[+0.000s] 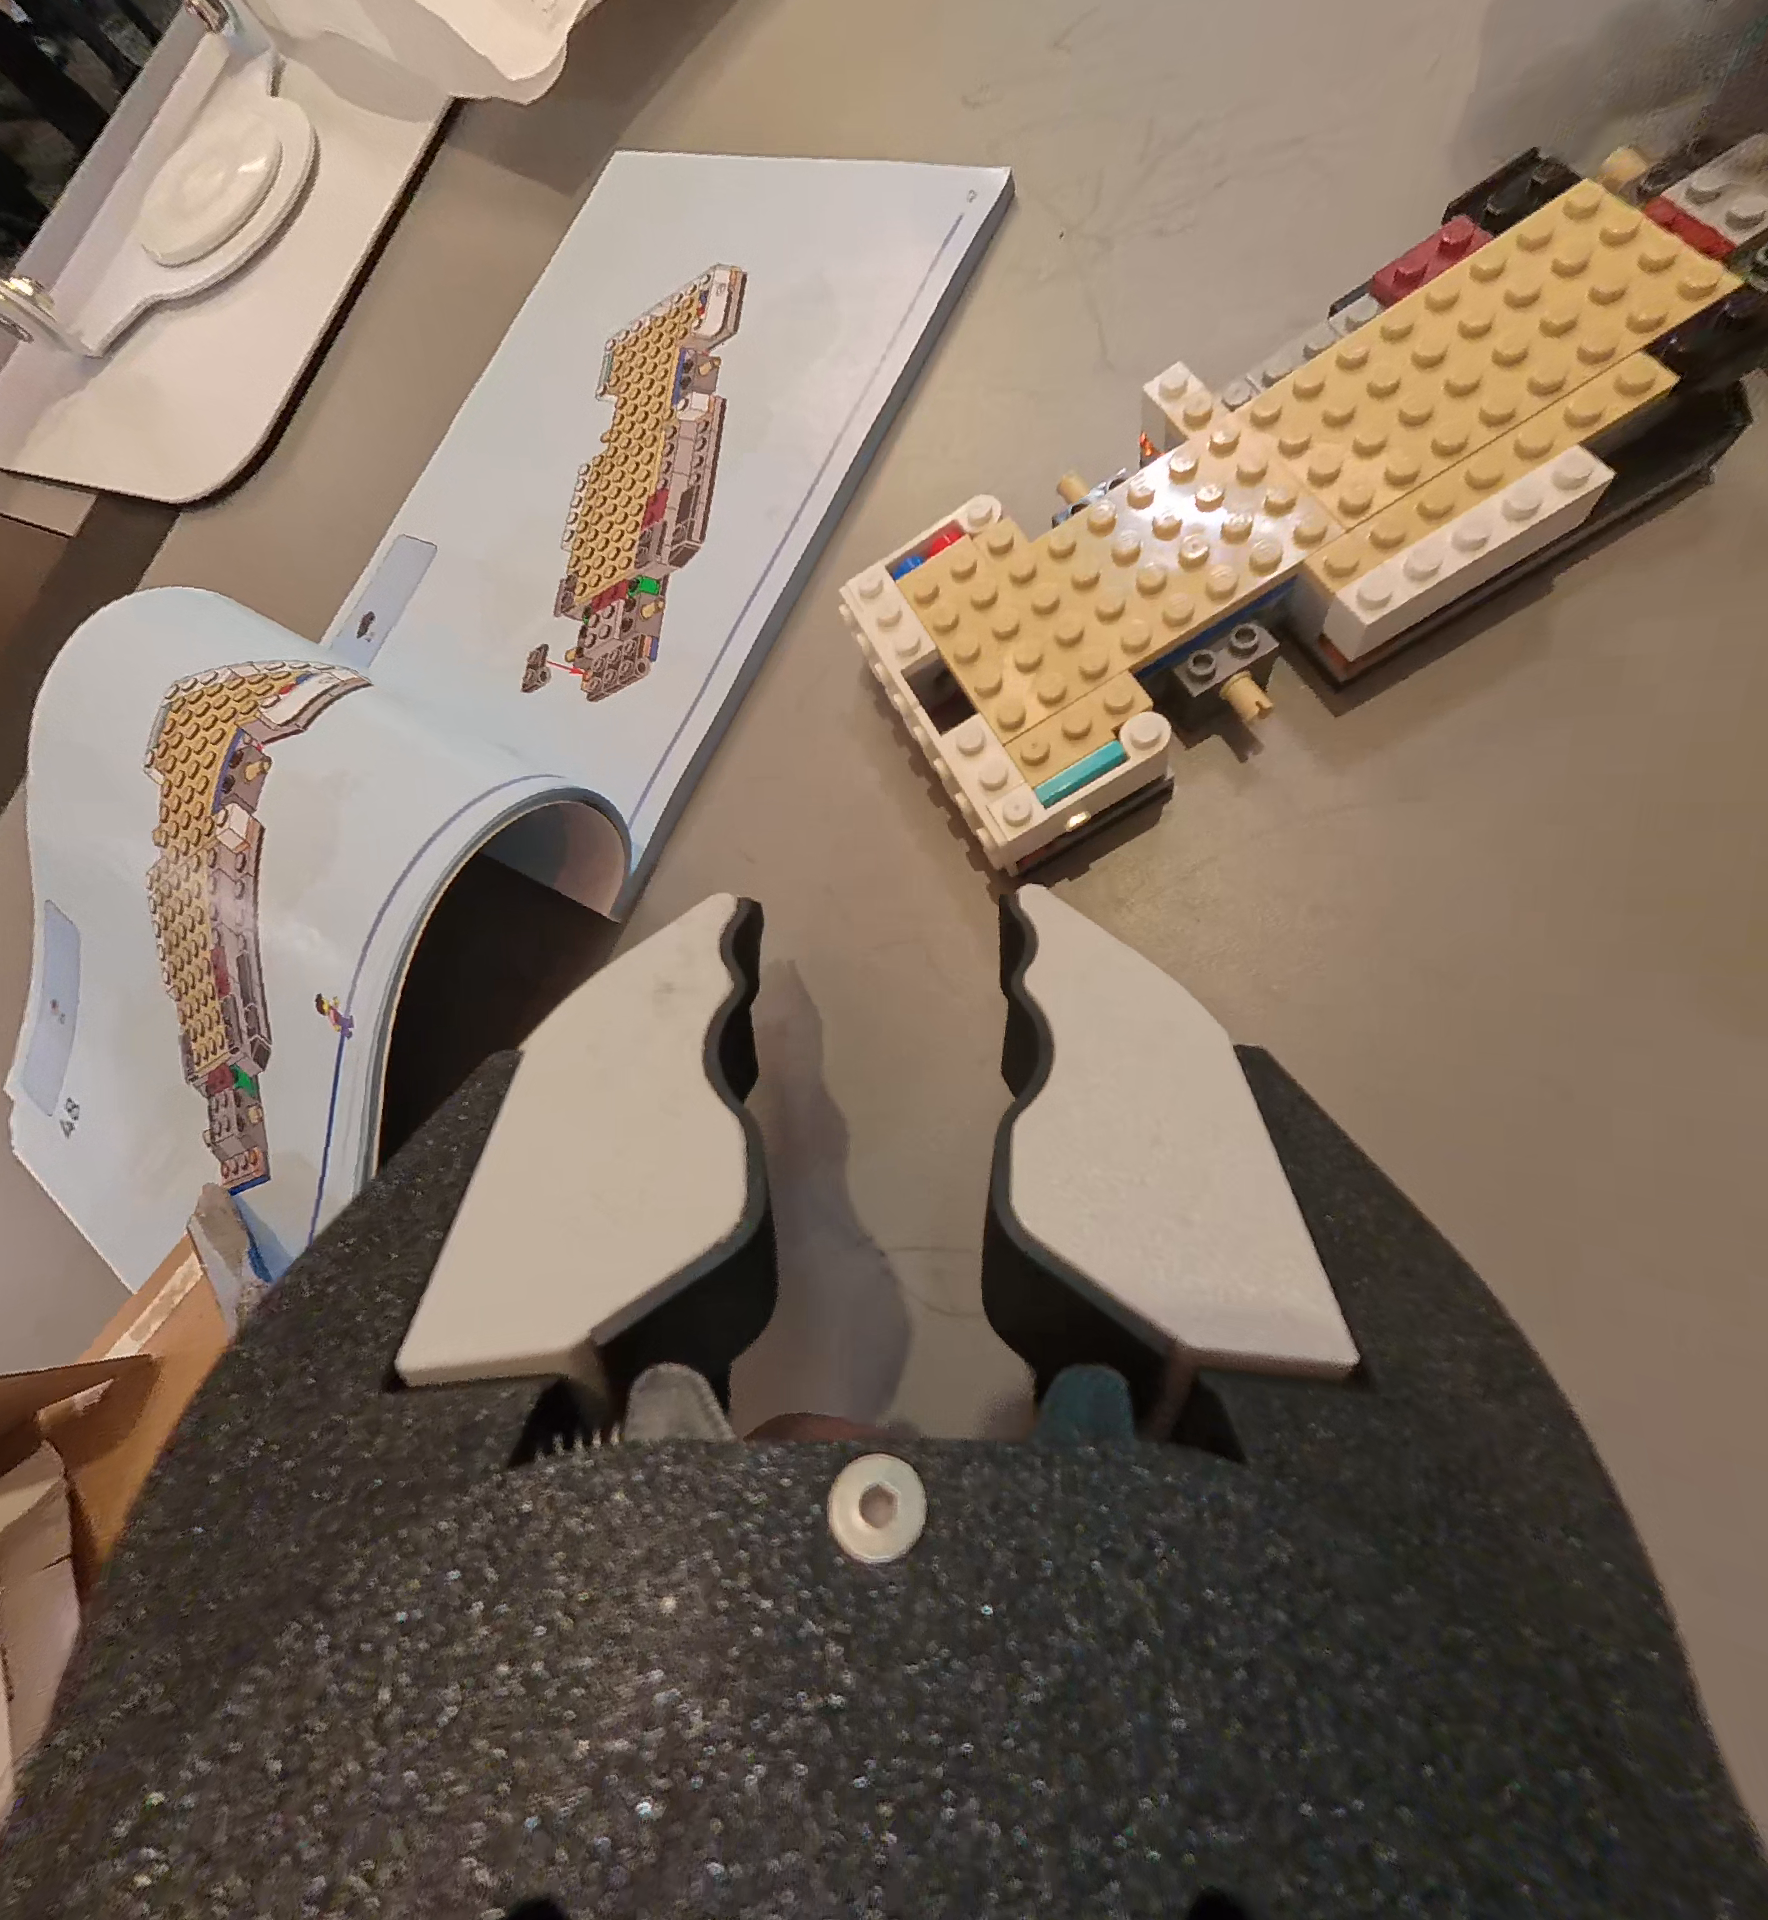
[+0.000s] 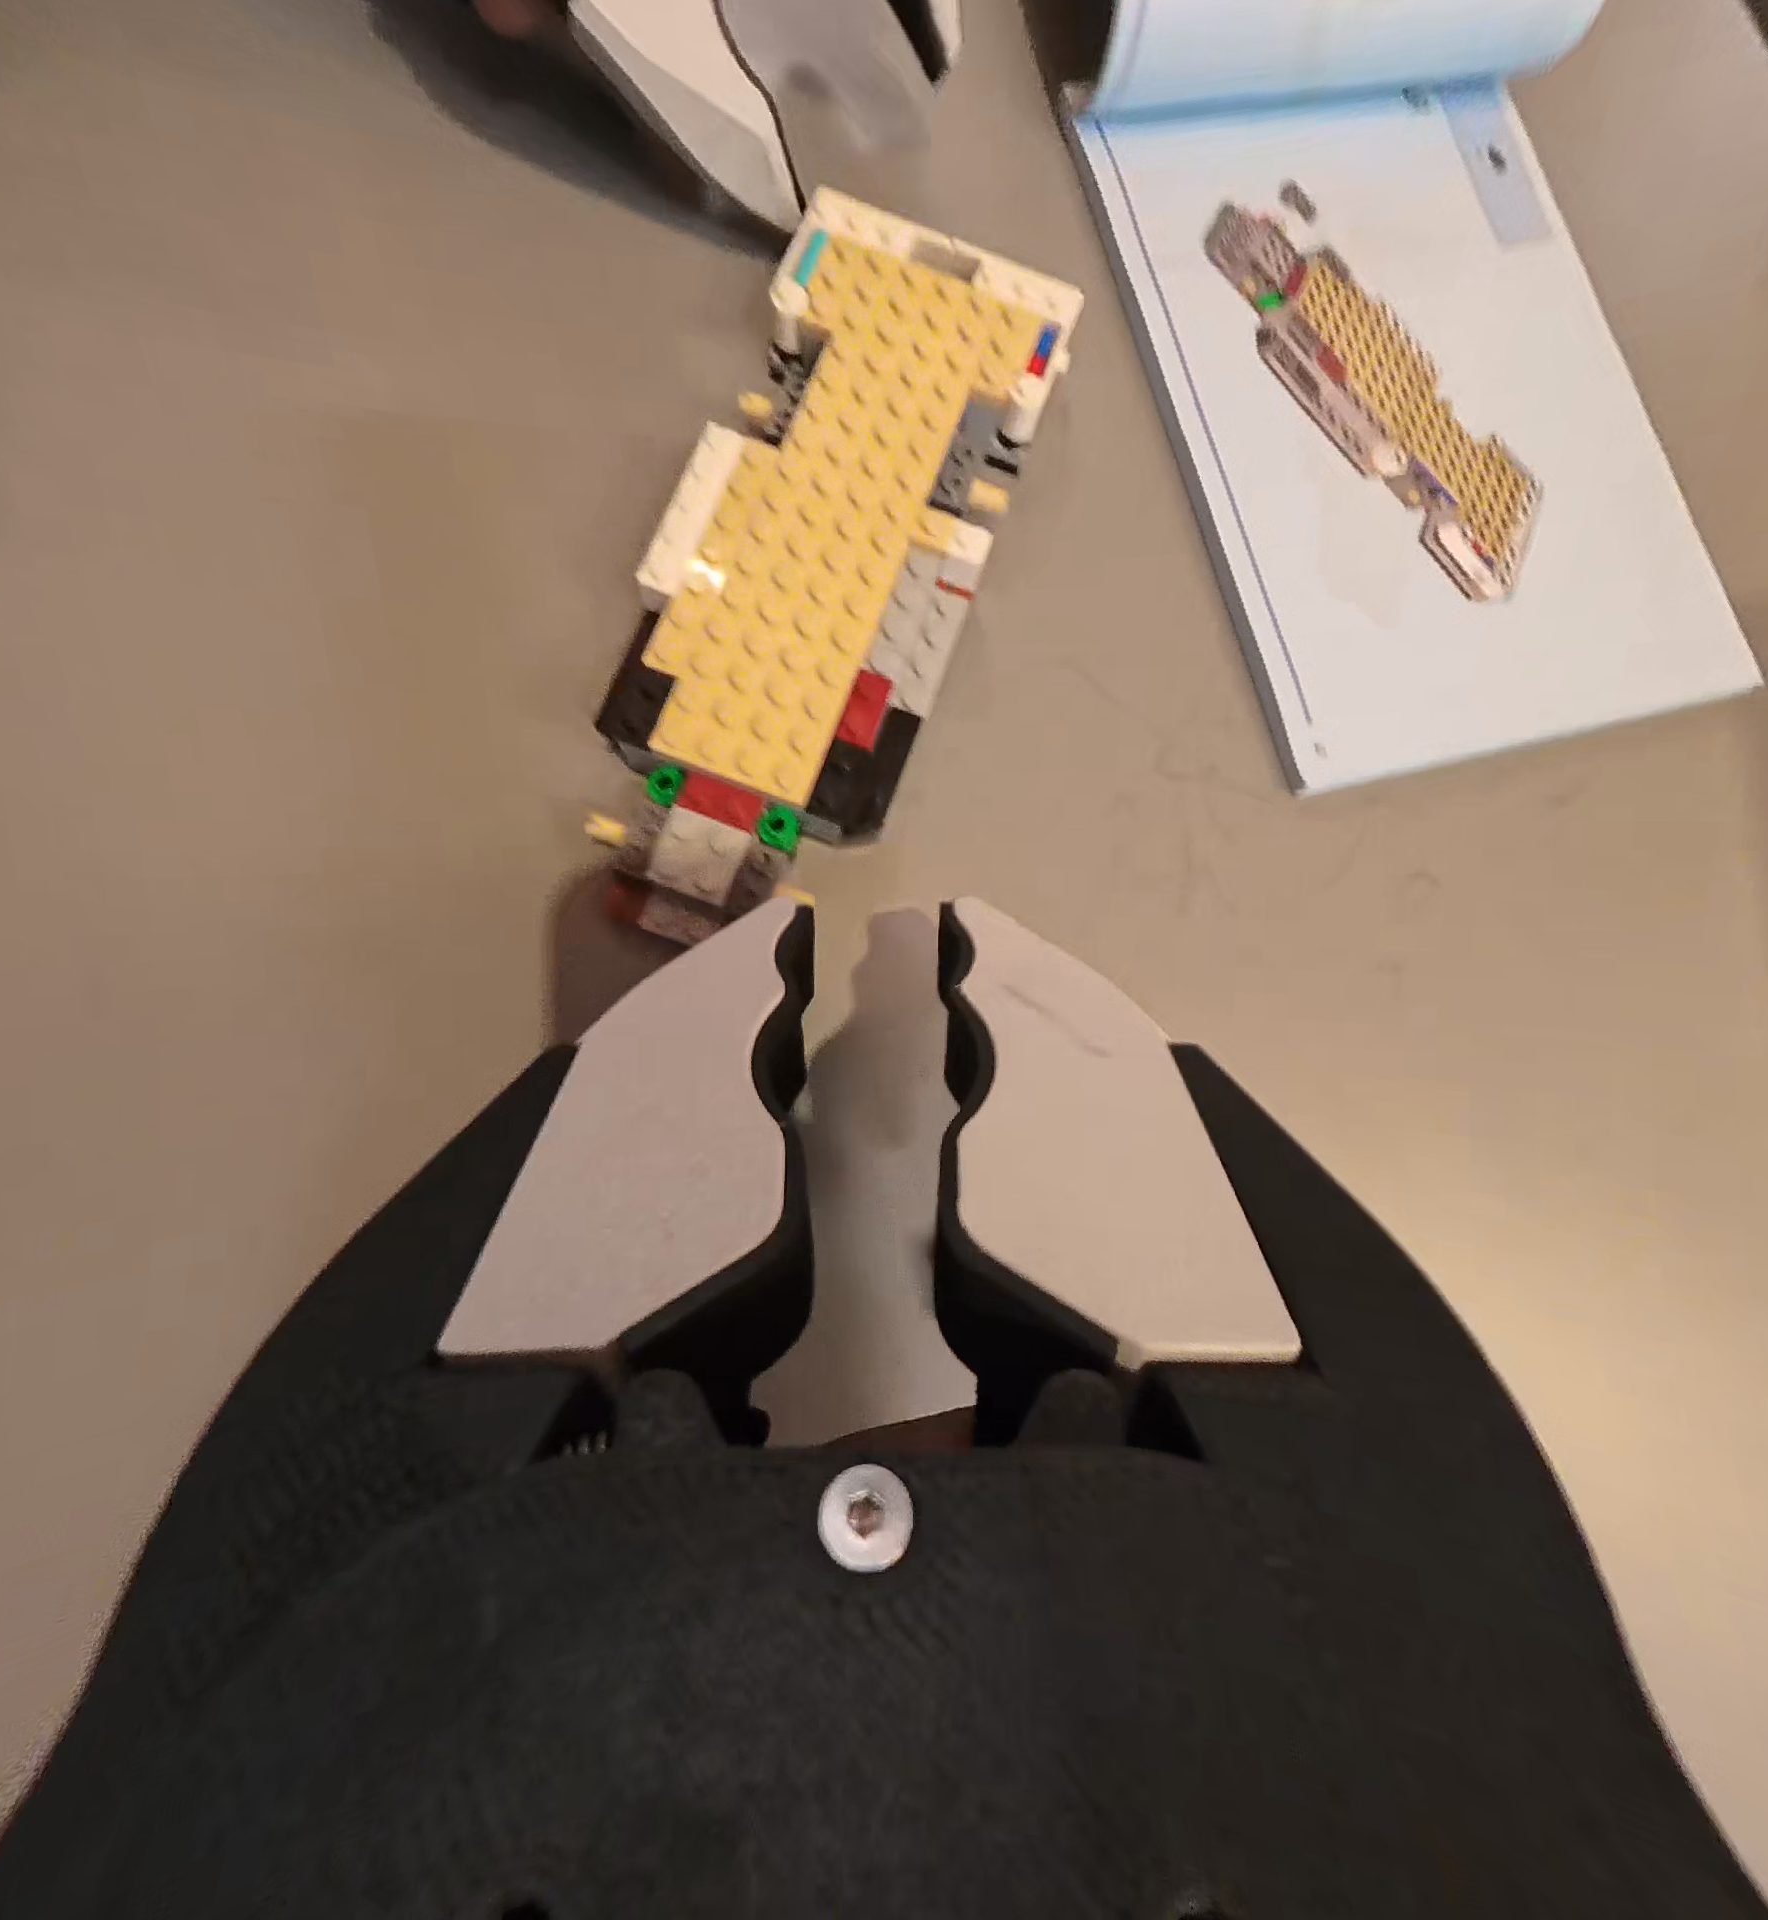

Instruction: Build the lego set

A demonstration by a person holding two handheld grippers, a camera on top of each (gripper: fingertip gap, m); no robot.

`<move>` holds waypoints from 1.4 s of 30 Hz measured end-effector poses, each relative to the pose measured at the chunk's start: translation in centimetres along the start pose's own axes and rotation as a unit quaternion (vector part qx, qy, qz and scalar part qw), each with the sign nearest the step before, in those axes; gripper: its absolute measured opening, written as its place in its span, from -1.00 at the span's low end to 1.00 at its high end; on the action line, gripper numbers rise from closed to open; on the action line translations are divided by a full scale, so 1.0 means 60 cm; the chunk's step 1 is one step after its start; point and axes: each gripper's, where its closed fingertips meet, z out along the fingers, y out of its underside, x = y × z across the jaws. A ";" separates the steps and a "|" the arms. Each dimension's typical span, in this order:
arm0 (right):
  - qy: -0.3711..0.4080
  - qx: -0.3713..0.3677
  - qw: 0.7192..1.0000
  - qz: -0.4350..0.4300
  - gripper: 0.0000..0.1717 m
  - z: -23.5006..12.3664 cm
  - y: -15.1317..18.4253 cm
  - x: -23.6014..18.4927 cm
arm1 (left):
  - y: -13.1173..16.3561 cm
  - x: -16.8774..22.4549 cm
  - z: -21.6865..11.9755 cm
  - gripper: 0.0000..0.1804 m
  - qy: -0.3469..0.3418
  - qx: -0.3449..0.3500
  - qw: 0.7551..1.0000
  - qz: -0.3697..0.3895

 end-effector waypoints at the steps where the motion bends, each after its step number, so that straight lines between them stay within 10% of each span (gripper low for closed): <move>1: -0.003 0.011 1.000 -0.002 -0.74 0.005 -0.002 -0.010 | -0.001 0.000 -0.001 -0.50 -0.005 0.003 1.000 0.007; 29: 0.085 0.151 0.985 -0.004 -0.66 -0.030 -0.035 -0.057 | -0.055 -0.033 -0.040 -0.41 -0.245 0.079 0.960 0.108; 42: 0.041 0.138 0.987 0.066 -0.40 -0.008 -0.035 -0.059 | -0.076 0.009 -0.041 -0.38 -0.202 0.106 0.966 0.124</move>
